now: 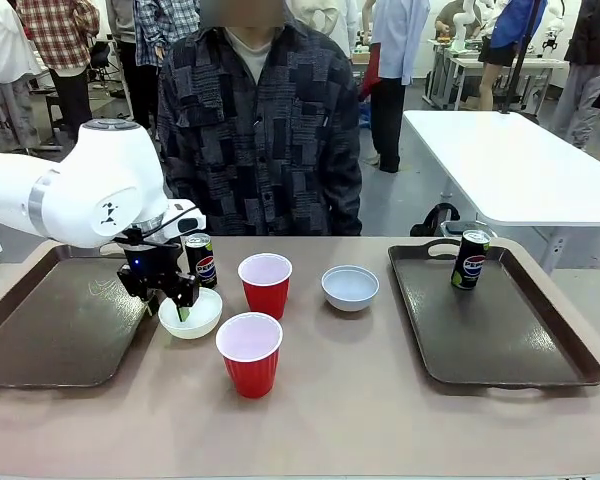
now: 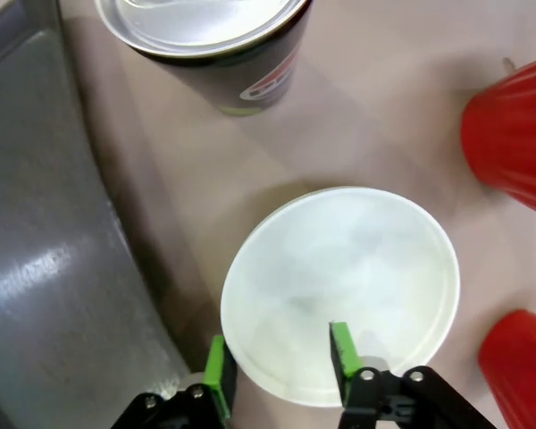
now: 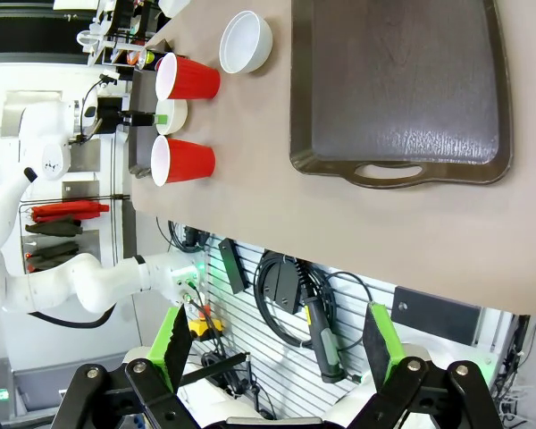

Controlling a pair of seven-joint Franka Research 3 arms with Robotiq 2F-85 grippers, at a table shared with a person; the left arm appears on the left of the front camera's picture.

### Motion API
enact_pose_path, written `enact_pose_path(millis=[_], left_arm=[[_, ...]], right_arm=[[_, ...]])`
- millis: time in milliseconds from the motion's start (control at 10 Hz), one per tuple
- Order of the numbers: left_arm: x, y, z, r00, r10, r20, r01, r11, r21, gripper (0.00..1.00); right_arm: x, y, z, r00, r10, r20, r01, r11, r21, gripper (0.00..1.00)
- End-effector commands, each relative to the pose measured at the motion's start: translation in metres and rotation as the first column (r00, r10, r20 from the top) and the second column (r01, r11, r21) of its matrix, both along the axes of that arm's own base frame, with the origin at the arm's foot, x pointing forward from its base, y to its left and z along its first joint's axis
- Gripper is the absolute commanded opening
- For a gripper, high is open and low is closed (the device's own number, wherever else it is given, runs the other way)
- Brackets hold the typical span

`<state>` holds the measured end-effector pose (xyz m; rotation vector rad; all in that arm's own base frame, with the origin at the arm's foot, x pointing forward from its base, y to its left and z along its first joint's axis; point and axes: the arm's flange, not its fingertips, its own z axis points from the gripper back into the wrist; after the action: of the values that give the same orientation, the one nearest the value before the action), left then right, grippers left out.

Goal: Prepare tableware on both trays.
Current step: Pick up a Picnic Bowl from the table and place it on a Handle tray.

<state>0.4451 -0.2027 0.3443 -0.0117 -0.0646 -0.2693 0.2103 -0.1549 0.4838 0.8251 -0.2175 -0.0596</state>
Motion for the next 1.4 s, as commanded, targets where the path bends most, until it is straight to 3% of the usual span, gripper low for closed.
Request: enact_pose_path(millis=[0, 500, 800, 900, 1000, 1300], left_arm=[[0.002, -0.009, -0.002, 1.0, 0.023, 0.008, -0.023, 1.0, -0.012, 0.4], [0.0, -0.007, 0.006, 0.999, 0.032, 0.016, -0.031, 0.999, -0.03, 0.0], [0.001, -0.002, 0.011, 0.999, 0.033, 0.012, -0.033, 0.999, -0.039, 0.0], [0.001, 0.005, 0.022, 0.999, 0.041, -0.036, -0.042, 0.998, -0.039, 0.0], [-0.004, 0.017, 0.044, 0.998, 0.038, -0.041, -0.039, 0.998, -0.038, 0.0], [-0.02, 0.059, 0.108, 0.996, 0.085, 0.036, -0.084, 0.996, -0.034, 0.0]], right_arm=[[0.0, 0.0, -0.001, 1.0, 0.006, 0.004, -0.006, 1.0, 0.008, 1.0], [0.0, 0.0, -0.001, 1.0, 0.006, 0.004, -0.006, 1.0, 0.008, 1.0], [0.0, 0.0, -0.001, 1.0, 0.006, 0.004, -0.006, 1.0, 0.008, 1.0], [0.0, 0.0, -0.001, 1.0, 0.006, 0.004, -0.006, 1.0, 0.008, 1.0], [0.0, 0.0, -0.001, 1.0, 0.006, 0.004, -0.006, 1.0, 0.008, 1.0], [0.0, 0.0, -0.001, 1.0, 0.006, 0.004, -0.006, 1.0, 0.008, 1.0]])
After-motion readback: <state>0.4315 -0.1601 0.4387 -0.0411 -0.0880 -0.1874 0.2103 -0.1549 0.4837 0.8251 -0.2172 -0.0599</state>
